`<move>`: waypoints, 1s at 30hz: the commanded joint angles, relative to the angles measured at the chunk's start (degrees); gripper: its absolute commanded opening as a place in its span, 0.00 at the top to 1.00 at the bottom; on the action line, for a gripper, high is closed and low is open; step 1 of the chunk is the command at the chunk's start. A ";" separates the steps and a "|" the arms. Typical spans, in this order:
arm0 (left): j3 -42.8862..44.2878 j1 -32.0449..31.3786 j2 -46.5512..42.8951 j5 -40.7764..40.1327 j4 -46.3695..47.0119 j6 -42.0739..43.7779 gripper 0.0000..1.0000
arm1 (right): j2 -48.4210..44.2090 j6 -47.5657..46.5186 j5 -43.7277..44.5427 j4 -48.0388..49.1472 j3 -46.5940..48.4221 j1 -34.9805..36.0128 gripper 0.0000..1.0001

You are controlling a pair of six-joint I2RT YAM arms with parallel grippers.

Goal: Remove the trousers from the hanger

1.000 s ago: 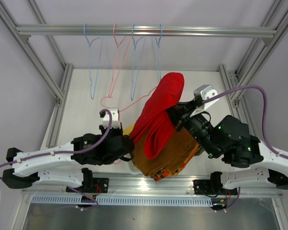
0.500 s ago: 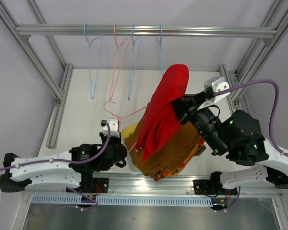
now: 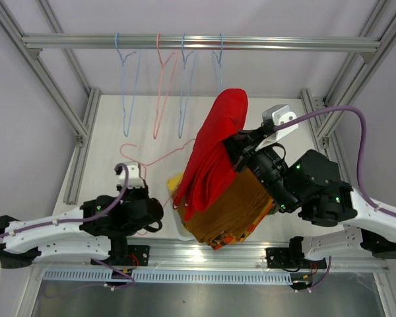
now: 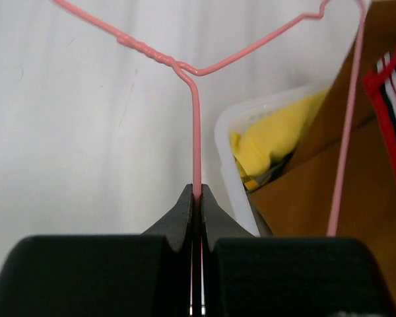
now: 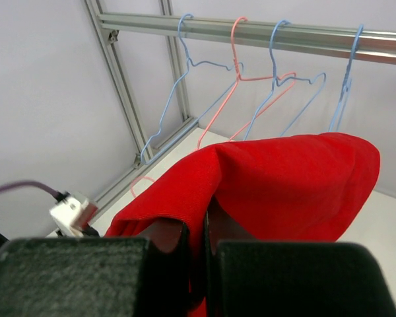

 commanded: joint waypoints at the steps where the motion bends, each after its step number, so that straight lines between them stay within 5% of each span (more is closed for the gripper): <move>1: 5.10 2.27 -0.42 -3.68 -15.72 -15.32 0.99 | 0.07 1.03 -1.34 8.03 1.54 0.15 1.00; 6: 6.24 4.21 2.39 -2.55 -26.99 -26.76 0.99 | 2.01 0.77 -2.31 7.43 4.60 0.15 1.00; 15: 4.31 6.94 1.97 -1.57 -27.00 -32.74 0.99 | 0.96 2.00 -2.57 5.22 3.92 0.15 1.00; 30: 8.18 7.73 -9.91 -4.12 -27.00 -30.20 0.99 | 15.10 8.59 -11.62 8.39 4.08 -2.31 1.00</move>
